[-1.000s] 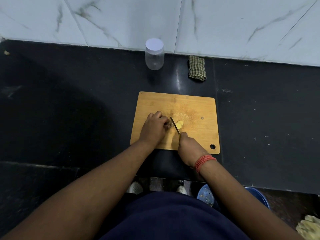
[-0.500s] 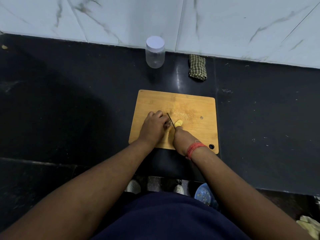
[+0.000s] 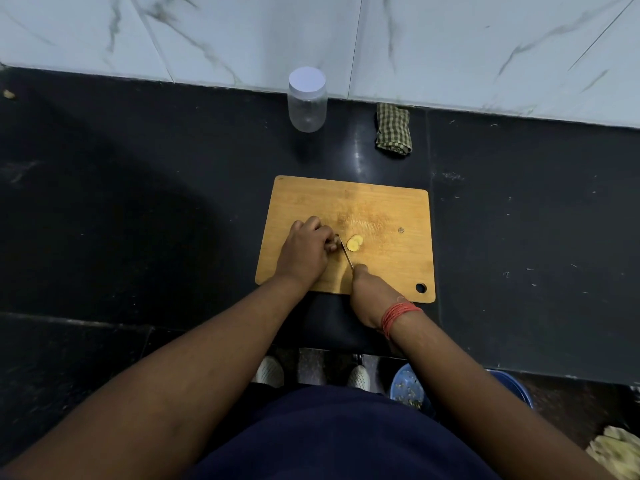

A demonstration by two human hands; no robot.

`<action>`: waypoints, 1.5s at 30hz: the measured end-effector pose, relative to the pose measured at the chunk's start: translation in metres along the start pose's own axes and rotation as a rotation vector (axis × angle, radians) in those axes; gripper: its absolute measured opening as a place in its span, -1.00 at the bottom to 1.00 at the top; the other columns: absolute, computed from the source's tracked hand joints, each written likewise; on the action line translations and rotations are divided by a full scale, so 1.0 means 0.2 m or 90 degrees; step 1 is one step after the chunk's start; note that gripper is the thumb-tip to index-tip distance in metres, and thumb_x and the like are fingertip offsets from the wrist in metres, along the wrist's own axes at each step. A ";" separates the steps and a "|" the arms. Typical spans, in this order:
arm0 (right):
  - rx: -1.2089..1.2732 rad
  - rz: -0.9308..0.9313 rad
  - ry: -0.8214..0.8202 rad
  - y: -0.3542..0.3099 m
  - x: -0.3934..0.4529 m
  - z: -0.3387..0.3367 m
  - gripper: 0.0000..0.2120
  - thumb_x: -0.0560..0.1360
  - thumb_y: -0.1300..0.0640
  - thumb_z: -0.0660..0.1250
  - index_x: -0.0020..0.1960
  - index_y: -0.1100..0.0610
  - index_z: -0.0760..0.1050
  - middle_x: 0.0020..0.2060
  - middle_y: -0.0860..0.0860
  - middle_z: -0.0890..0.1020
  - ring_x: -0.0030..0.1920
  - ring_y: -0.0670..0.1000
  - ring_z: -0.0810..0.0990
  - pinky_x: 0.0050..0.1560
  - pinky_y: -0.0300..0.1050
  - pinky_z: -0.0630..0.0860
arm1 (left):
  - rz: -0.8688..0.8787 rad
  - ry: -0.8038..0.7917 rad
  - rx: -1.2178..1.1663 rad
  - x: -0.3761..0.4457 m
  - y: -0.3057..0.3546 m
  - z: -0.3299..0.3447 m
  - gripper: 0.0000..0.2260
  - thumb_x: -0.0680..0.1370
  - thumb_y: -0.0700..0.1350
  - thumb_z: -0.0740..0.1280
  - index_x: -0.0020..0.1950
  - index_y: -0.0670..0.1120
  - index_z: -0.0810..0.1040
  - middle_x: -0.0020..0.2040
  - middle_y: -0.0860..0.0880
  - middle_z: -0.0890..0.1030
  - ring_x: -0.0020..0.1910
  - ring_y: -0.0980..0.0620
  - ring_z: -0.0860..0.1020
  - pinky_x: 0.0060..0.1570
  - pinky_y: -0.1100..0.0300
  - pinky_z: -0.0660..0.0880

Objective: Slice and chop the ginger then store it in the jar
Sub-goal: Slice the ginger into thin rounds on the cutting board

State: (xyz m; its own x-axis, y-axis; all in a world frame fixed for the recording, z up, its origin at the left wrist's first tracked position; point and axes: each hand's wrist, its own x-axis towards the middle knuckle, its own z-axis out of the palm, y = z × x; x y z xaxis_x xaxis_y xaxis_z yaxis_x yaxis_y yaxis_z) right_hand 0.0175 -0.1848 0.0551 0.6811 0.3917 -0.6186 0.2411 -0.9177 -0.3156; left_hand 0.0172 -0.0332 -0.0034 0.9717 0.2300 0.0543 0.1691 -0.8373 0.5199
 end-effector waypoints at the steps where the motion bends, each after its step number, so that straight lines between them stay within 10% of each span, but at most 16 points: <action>1: -0.004 -0.008 0.002 0.02 -0.02 0.02 -0.57 0.49 0.45 0.12 0.34 0.31 0.18 -0.13 0.18 0.55 -0.15 0.15 0.55 -0.20 -0.09 0.36 | -0.002 0.001 0.000 0.00 0.00 0.00 -0.89 0.59 -0.11 0.35 0.04 -0.07 0.65 -0.03 0.04 0.49 0.02 0.00 0.39 -0.04 0.05 0.49; 12: 0.097 -0.032 0.125 0.19 -0.15 0.05 -0.79 0.62 0.30 0.05 0.24 0.22 0.27 -0.36 -0.01 0.42 -0.40 -0.04 0.39 -0.47 -0.20 0.20 | 0.020 -0.012 -0.022 -0.01 -0.04 0.00 -0.84 0.60 -0.08 0.35 0.14 -0.08 0.64 0.03 0.02 0.50 0.07 0.01 0.39 0.08 0.11 0.45; 45: 0.065 -0.014 0.075 -0.06 -0.02 -0.04 -0.69 0.53 0.41 0.03 0.27 0.31 0.26 0.02 0.28 0.59 -0.02 0.24 0.60 -0.22 -0.10 0.35 | 0.022 -0.005 -0.027 0.00 -0.05 0.00 -0.96 0.54 -0.16 0.40 -0.03 -0.06 0.60 -0.06 0.04 0.51 0.01 0.00 0.41 -0.05 0.01 0.49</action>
State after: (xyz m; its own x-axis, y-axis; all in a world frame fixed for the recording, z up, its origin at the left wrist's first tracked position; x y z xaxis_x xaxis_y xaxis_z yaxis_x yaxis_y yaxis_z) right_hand 0.0166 -0.1765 0.0669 0.7549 0.3949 -0.5237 0.1886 -0.8954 -0.4033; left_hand 0.0154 -0.0251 -0.0074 0.9781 0.1972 0.0659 0.1286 -0.8229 0.5535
